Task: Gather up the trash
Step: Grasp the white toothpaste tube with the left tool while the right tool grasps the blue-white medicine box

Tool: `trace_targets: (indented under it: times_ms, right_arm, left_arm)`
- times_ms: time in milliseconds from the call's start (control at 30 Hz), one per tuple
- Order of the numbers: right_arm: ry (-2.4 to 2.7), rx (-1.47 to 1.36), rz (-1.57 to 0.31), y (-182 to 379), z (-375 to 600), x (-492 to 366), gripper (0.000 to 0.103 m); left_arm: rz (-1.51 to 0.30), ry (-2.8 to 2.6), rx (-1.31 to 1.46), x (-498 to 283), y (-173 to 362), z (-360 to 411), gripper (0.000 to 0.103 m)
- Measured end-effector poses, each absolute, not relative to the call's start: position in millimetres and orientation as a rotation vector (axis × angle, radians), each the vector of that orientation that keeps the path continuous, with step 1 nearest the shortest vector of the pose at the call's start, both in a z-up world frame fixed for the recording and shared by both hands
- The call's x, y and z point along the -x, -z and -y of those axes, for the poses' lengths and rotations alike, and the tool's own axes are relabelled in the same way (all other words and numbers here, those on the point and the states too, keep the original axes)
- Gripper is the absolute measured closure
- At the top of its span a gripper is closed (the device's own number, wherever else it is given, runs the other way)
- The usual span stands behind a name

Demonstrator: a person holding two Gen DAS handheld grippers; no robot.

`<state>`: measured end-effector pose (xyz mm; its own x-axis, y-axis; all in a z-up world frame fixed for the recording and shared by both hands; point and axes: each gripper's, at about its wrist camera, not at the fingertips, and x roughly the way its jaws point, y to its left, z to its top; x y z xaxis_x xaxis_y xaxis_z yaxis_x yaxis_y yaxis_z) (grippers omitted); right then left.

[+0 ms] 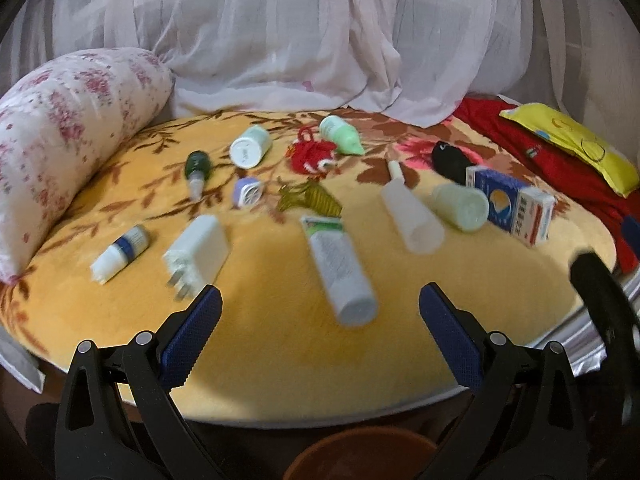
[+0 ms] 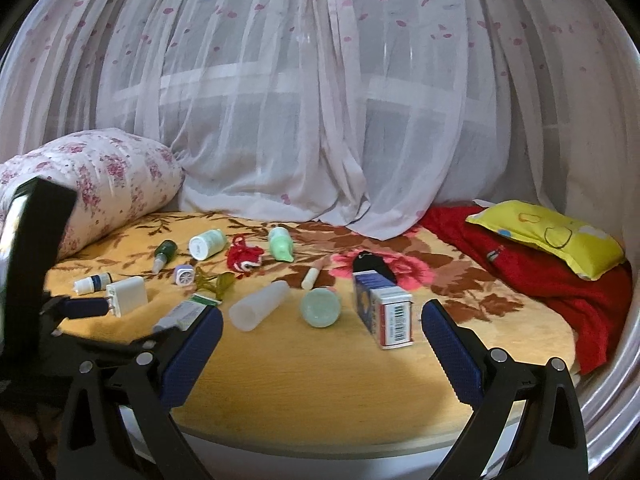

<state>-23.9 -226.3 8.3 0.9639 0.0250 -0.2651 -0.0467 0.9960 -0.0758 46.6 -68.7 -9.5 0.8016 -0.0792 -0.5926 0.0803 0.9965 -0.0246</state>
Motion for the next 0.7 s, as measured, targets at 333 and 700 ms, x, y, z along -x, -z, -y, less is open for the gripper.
trace_targets:
  times_ms: [333, 700]
  right_arm:
    - [0.003, 0.07, -0.286, -4.7, 241.9, 17.4, 0.005]
    - [0.035, 0.201, -0.272, -15.8, 238.7, -19.2, 0.005]
  left_arm:
    - [-0.69, 0.142, 0.005, -87.8, 29.9, 88.3, 0.058]
    - [-0.652, 0.205, 0.096, -78.6, 17.5, 58.2, 0.077]
